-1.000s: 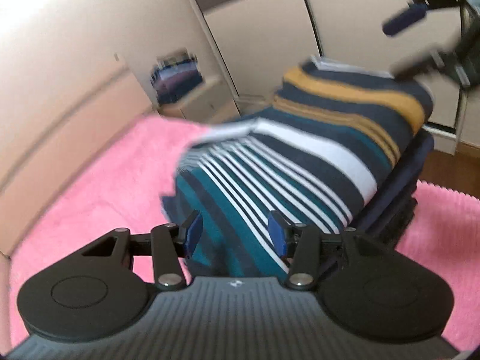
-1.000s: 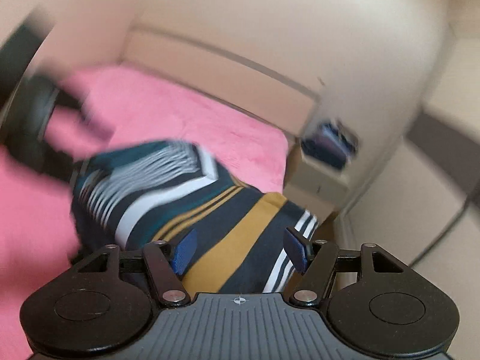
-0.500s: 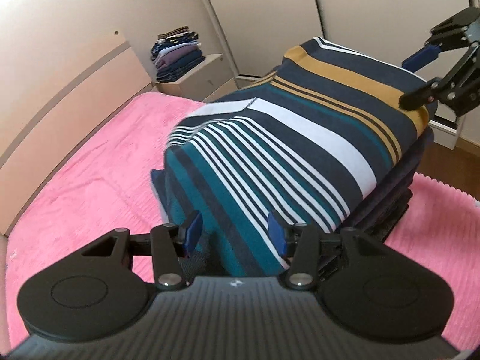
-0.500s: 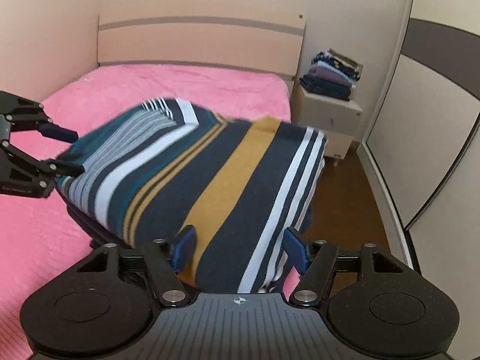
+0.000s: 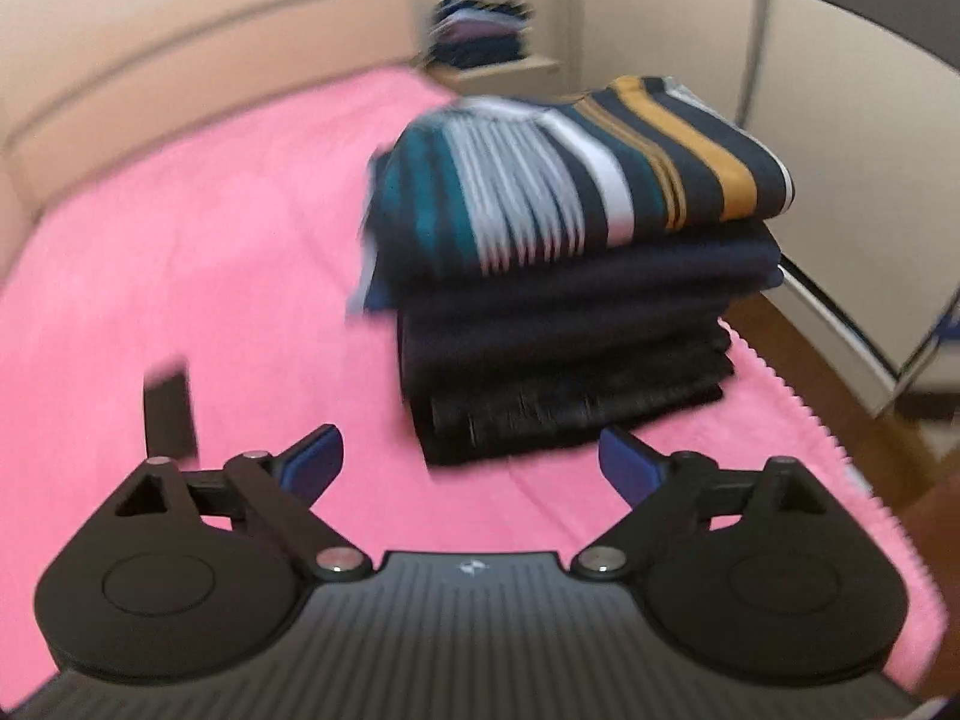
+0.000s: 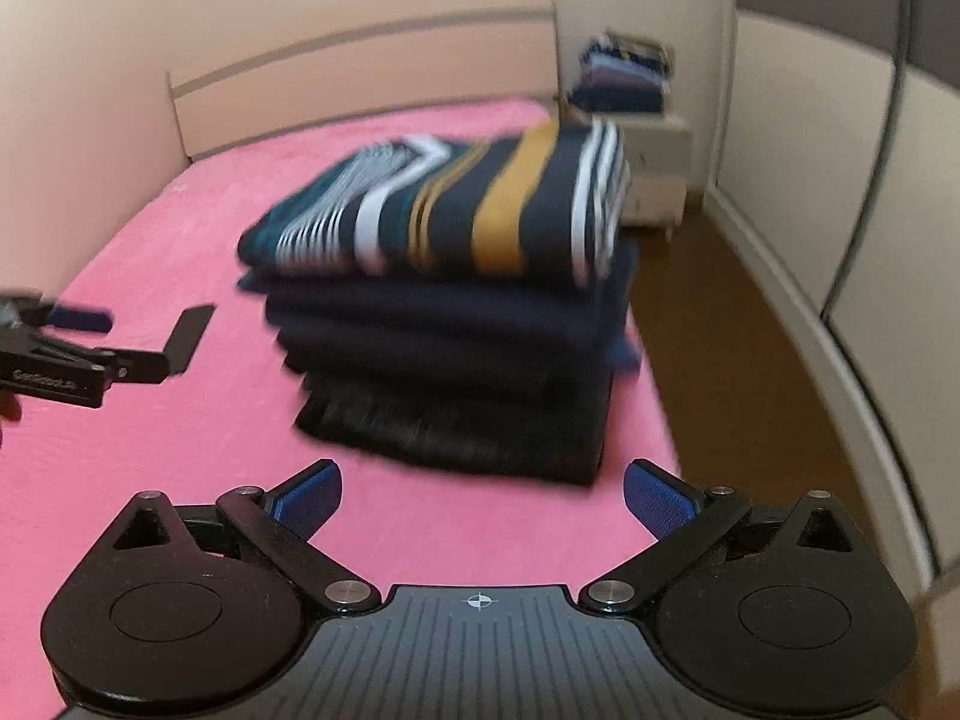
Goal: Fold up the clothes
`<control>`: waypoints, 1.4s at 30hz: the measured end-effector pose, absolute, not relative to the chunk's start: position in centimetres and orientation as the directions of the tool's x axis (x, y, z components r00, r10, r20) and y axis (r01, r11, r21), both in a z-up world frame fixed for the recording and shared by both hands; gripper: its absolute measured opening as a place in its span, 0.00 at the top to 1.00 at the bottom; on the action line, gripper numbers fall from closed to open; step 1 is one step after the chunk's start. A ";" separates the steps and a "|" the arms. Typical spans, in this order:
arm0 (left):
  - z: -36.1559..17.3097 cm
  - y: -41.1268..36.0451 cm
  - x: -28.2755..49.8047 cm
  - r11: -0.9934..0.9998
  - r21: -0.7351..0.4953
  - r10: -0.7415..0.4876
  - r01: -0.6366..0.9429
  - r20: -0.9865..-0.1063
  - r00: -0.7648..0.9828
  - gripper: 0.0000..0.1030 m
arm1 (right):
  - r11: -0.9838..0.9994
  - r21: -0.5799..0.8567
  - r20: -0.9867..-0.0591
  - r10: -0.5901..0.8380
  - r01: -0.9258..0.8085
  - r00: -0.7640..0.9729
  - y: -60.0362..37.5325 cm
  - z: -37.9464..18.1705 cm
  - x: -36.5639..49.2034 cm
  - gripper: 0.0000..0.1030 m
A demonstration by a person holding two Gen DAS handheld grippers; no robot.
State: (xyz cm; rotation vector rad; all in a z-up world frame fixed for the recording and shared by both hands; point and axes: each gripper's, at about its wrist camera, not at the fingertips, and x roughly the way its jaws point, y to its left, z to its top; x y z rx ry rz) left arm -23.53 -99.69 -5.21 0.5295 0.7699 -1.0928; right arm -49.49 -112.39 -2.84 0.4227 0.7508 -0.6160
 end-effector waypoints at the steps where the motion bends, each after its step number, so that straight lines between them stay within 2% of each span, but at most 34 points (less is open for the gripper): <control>1: -5.1 -98.4 -23.8 0.427 -0.037 -0.580 0.903 -0.778 0.243 0.13 | 0.726 0.165 -0.747 -0.350 0.667 0.566 -111.5 -3.0 -50.2 0.00; 7: -3.0 -92.8 -25.2 0.560 -0.211 -0.603 0.801 -0.767 0.220 0.12 | 0.646 0.258 -0.764 -0.319 0.719 0.560 -109.5 -1.8 -52.5 0.01; 10: -1.2 -91.4 -25.6 0.535 -0.234 -0.635 0.812 -0.746 0.203 0.12 | 0.621 0.265 -0.744 -0.355 0.738 0.566 -108.6 0.0 -53.3 0.00; 13: 0.8 -90.6 -26.0 0.476 -0.205 -0.664 0.855 -0.721 0.197 0.12 | 0.585 0.268 -0.720 -0.407 0.766 0.562 -107.1 1.9 -53.8 0.00; 16: 2.8 -89.2 -26.7 0.429 -0.122 -0.674 0.895 -0.703 0.227 0.12 | 0.565 0.258 -0.702 -0.447 0.783 0.554 -104.5 3.3 -53.7 0.00; 19: 3.8 -87.4 -27.2 0.428 -0.084 -0.684 0.900 -0.681 0.262 0.05 | 0.551 0.240 -0.684 -0.489 0.799 0.542 -101.8 4.7 -53.3 0.00; 25: 4.0 -84.0 -28.0 0.420 -0.149 -0.670 0.895 -0.717 0.195 0.04 | 0.523 0.202 -0.647 -0.563 0.828 0.514 -96.5 7.2 -52.6 0.00; 32: 4.0 -81.9 -28.4 0.390 -0.168 -0.662 0.905 -0.734 0.149 0.03 | 0.485 0.178 -0.663 -0.584 0.856 0.468 -92.7 7.7 -52.9 0.00; 38: 5.4 -82.2 -29.1 0.420 -0.110 -0.678 0.901 -0.698 0.231 0.03 | 0.521 0.152 -0.662 -0.577 0.840 0.478 -93.0 8.5 -52.6 0.00; 42: 6.2 -83.2 -29.4 0.449 -0.120 -0.675 0.885 -0.695 0.248 0.03 | 0.557 0.147 -0.643 -0.574 0.817 0.507 -94.4 9.7 -52.1 0.00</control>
